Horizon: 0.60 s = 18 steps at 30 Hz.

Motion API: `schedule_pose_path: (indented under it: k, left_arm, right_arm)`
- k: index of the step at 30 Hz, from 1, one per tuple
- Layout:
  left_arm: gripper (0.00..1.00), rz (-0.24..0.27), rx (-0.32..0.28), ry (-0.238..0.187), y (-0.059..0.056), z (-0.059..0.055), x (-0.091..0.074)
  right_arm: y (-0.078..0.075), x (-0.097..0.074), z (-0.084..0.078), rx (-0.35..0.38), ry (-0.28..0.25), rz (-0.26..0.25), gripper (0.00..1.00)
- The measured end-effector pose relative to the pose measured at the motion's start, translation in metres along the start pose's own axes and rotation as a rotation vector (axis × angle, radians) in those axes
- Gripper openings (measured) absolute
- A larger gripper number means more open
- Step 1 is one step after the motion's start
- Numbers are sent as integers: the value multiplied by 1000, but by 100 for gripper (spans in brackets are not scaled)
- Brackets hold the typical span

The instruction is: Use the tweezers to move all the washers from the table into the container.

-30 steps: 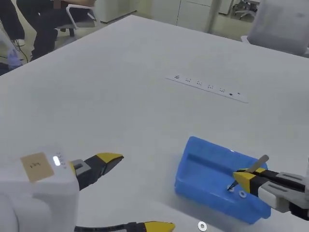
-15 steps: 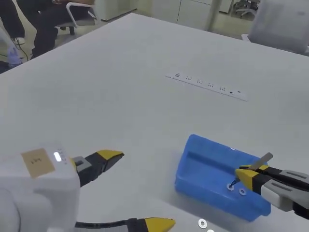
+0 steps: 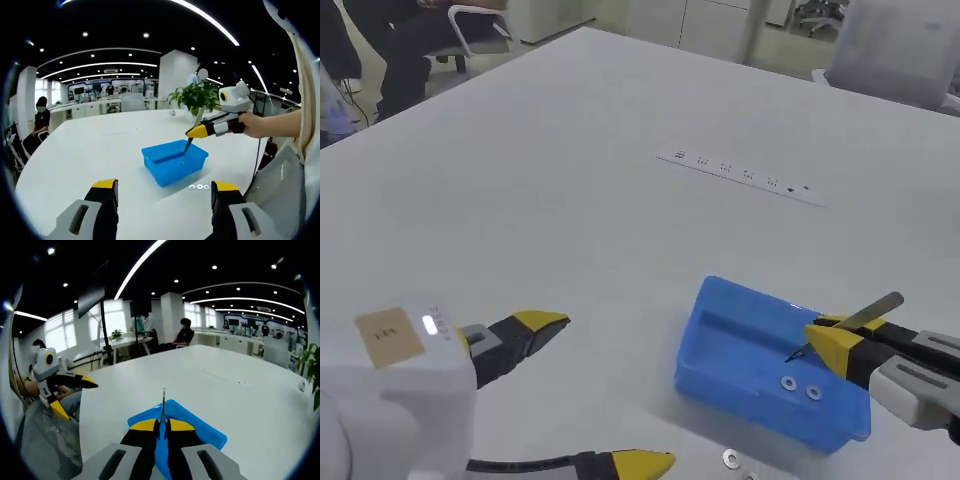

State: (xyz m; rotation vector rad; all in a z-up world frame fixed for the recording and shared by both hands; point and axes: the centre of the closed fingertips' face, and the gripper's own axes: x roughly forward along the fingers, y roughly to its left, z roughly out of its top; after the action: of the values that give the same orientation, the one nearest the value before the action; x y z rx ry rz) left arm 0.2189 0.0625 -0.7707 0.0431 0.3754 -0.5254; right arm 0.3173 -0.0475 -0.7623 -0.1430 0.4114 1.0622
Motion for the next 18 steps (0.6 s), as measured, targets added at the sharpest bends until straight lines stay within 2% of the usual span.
schedule_pose_path:
  k: [3, 9, 18]
  left_arm:
    - [77, 0, 0, 0, 0, 0, 0]
    - [76, -1, 3, 0, 0, 0, 0]
    - [76, -6, 5, 4, -1, -1, 1]
  right_arm:
    - [14, -8, -2, 15, -3, 22, 4]
    - [36, -17, -23, 62, 39, 67, 4]
    - [44, -15, -64, 171, 123, 79, 4]
